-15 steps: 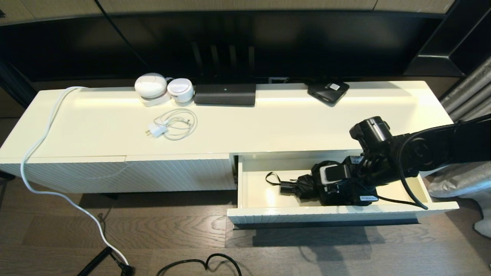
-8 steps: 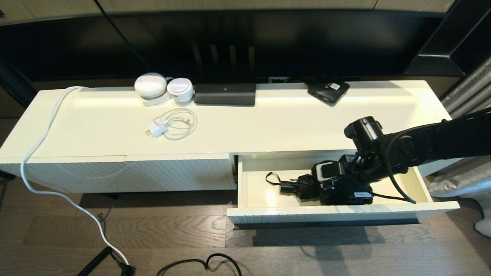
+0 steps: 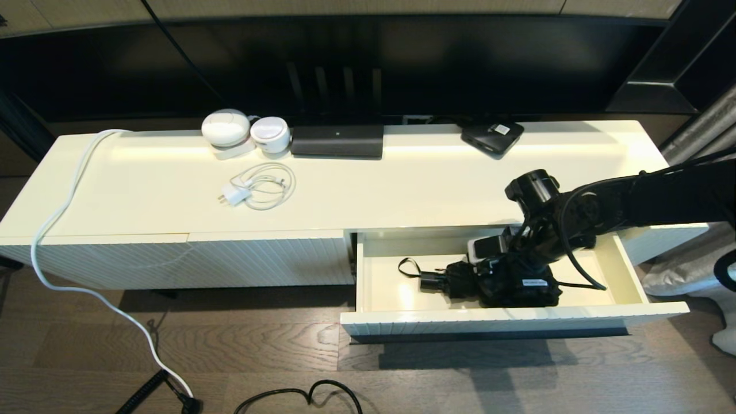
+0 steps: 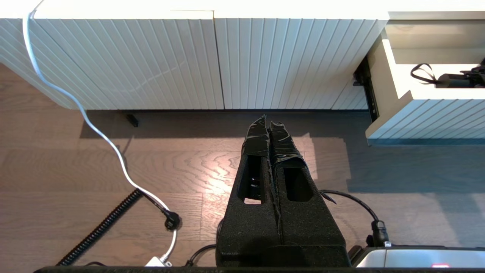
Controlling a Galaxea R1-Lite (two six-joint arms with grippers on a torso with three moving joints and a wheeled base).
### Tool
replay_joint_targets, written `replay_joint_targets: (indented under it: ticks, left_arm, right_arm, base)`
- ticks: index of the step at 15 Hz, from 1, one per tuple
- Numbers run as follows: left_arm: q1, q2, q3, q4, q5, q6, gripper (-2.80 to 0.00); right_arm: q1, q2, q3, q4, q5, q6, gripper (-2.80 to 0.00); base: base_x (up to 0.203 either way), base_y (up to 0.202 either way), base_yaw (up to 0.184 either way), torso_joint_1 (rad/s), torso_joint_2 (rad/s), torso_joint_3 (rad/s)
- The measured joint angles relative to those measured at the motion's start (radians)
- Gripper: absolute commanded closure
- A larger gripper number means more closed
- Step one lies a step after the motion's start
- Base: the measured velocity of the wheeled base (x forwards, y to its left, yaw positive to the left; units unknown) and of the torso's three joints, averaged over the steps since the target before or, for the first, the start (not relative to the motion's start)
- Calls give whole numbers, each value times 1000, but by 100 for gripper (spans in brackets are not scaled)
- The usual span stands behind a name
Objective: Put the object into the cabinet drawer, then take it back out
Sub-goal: Take the umbrella out of the drawer and put it on the table
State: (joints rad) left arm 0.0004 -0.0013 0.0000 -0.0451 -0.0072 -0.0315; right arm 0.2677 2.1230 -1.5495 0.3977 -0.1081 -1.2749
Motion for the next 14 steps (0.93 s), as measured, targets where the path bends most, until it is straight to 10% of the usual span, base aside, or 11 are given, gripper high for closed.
replay_joint_targets:
  ticks: [3,4,14]
  left_arm:
    - [0,0,0,0,0,0,0]
    - [0,0,0,0,0,0,0]
    - [0,0,0,0,0,0,0]
  right_arm:
    - [-5,30,-35,17,0,0,-280]
    - [-6,38,-38,17,0,-1,0]
    - [-6,41,-24,7,1,-1,0]
  base:
    - [0,0,0,0,0,0]
    - [0,0,0,0,0,0]
    - [0,0,0,0,0,0]
